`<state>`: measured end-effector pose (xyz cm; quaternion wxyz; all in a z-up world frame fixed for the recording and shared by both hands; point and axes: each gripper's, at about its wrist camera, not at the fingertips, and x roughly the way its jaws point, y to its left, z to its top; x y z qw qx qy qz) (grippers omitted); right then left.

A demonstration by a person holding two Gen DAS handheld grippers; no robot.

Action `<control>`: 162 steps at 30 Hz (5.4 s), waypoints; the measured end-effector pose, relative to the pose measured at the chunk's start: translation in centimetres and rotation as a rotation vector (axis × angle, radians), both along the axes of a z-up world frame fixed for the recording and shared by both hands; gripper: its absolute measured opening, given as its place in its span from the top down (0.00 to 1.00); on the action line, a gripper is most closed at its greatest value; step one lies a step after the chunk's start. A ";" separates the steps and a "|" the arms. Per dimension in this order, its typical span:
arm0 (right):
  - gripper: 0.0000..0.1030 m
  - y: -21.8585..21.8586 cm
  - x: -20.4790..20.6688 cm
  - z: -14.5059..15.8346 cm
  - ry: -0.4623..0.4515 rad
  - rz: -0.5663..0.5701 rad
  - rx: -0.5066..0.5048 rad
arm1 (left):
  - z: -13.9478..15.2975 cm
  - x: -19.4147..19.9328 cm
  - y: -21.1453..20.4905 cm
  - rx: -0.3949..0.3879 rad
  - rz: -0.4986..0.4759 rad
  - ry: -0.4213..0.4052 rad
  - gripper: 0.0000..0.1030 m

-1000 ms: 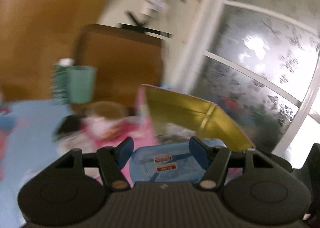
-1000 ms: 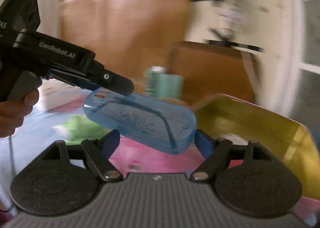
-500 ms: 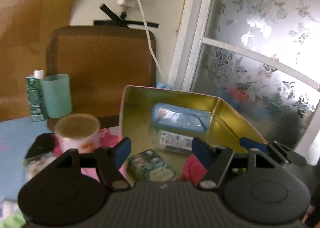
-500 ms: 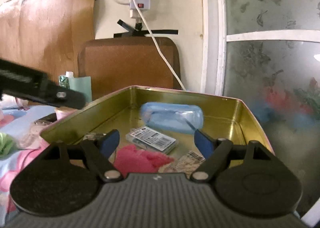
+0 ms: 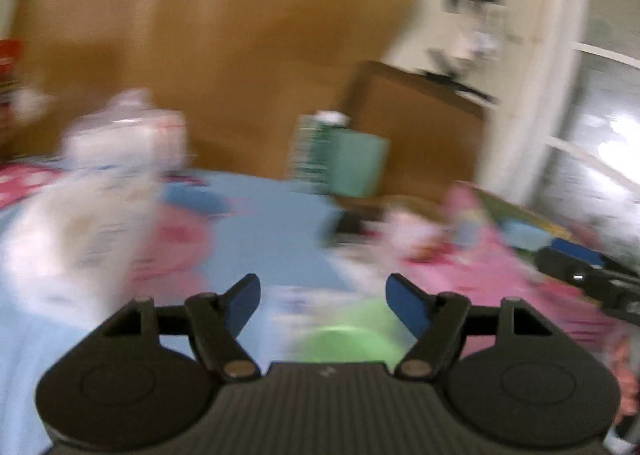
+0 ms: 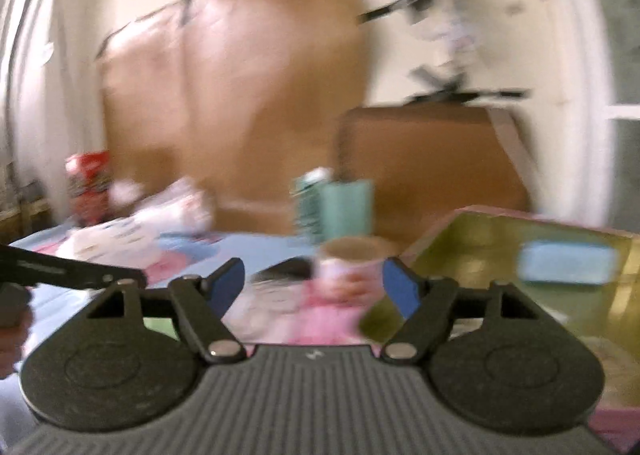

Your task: Organize soft objects

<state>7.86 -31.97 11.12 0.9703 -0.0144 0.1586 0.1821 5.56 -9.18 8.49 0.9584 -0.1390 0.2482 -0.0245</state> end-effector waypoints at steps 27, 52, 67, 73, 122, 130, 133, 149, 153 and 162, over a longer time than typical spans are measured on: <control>0.43 15.0 19.4 -5.2 0.431 -0.015 -0.155 | -4.3 -2.1 5.7 -0.234 0.040 -0.088 0.25; 0.60 22.5 6.0 -4.6 0.462 0.653 -0.408 | -4.1 -8.1 8.3 -0.269 0.153 -0.080 0.28; 0.58 14.6 -6.5 -6.5 0.231 0.570 -0.270 | -4.1 -8.1 2.8 -0.267 -0.015 0.187 0.57; 0.61 12.5 -7.6 -6.5 0.163 0.497 -0.203 | -2.9 -6.8 0.2 -0.229 -0.053 0.188 0.63; 0.32 7.5 -0.2 -5.1 0.217 0.181 0.005 | -4.0 -2.6 4.0 -0.228 -0.032 0.062 0.57; 0.90 10.2 1.2 -5.7 0.279 0.212 -0.025 | -4.1 -0.5 3.4 -0.267 -0.107 0.059 0.57; 0.94 9.6 -0.3 -4.8 0.183 0.163 -0.049 | -4.1 -0.8 3.1 -0.275 -0.132 0.044 0.57; 0.31 5.2 -6.7 -5.6 0.199 0.143 -0.082 | -2.9 -1.1 -4.9 -0.205 -0.403 0.107 0.55; 0.29 5.6 -5.8 -6.9 0.229 0.160 -0.072 | -3.8 -0.1 -6.9 -0.120 -0.354 0.175 0.49; 0.85 4.2 -6.4 -6.2 0.129 0.123 -0.038 | -1.7 1.6 -10.3 -0.113 -0.451 0.140 0.75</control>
